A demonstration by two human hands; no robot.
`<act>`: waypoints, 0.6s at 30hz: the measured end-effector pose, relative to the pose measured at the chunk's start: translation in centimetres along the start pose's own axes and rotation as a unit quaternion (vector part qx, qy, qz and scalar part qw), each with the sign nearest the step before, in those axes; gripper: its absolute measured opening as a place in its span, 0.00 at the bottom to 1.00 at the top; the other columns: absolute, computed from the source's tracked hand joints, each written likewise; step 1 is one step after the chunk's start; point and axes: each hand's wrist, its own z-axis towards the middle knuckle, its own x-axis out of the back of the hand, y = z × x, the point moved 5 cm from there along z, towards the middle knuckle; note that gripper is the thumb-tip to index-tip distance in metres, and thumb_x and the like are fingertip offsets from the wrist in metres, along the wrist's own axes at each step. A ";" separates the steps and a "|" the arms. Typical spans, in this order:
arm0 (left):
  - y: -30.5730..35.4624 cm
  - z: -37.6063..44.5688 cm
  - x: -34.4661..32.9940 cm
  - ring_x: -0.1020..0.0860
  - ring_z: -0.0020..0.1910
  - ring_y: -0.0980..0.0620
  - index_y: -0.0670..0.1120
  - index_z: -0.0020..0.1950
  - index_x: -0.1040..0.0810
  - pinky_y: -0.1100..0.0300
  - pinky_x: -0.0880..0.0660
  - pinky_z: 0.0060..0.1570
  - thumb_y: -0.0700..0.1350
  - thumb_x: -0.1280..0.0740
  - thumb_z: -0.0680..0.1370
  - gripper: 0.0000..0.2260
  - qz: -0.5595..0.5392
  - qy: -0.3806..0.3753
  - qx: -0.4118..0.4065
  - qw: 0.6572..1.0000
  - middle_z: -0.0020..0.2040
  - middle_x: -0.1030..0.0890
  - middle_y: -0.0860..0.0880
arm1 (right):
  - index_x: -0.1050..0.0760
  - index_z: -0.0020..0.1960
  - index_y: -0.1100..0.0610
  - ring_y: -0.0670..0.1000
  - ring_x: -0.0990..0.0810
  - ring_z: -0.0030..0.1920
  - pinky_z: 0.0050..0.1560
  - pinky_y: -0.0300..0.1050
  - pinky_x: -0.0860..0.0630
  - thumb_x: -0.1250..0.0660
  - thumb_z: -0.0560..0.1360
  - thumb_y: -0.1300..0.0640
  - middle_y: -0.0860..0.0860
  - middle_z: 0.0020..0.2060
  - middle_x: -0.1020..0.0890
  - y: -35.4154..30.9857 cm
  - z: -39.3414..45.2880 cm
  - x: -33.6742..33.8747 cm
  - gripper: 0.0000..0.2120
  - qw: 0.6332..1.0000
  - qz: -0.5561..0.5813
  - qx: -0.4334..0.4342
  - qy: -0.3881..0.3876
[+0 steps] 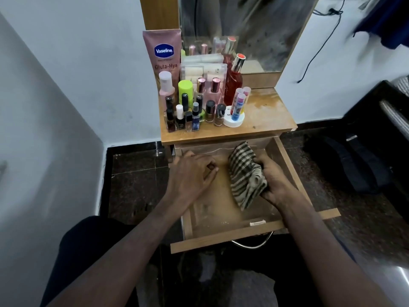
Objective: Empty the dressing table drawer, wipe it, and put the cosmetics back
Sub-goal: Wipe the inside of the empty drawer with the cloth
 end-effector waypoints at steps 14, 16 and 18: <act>2.7 1.4 -0.8 0.22 0.45 0.65 0.57 0.59 0.20 0.68 0.22 0.42 0.71 0.31 0.75 0.22 -0.153 -0.018 0.030 0.988 0.53 0.18 0.62 | 0.28 0.73 0.66 0.63 0.21 0.68 0.69 0.60 0.23 0.42 0.86 0.53 0.66 0.67 0.20 -0.2 -0.7 -1.0 0.22 0.989 0.037 -0.062 -0.128; 2.8 1.3 -0.3 0.22 0.43 0.64 0.58 0.56 0.20 0.67 0.23 0.39 0.76 0.31 0.72 0.25 -0.139 0.004 0.039 0.989 0.50 0.19 0.62 | 0.28 0.73 0.65 0.64 0.21 0.68 0.68 0.61 0.23 0.42 0.87 0.54 0.67 0.67 0.20 0.0 -0.8 -1.3 0.20 0.988 0.034 -0.051 -0.142; 2.8 1.3 0.2 0.24 0.40 0.65 0.58 0.52 0.21 0.69 0.28 0.35 0.77 0.31 0.71 0.24 -0.115 0.022 0.045 0.992 0.46 0.20 0.62 | 0.27 0.72 0.63 0.65 0.19 0.65 0.67 0.62 0.21 0.41 0.87 0.56 0.67 0.66 0.20 0.2 -0.8 -1.4 0.18 0.989 0.015 -0.033 -0.141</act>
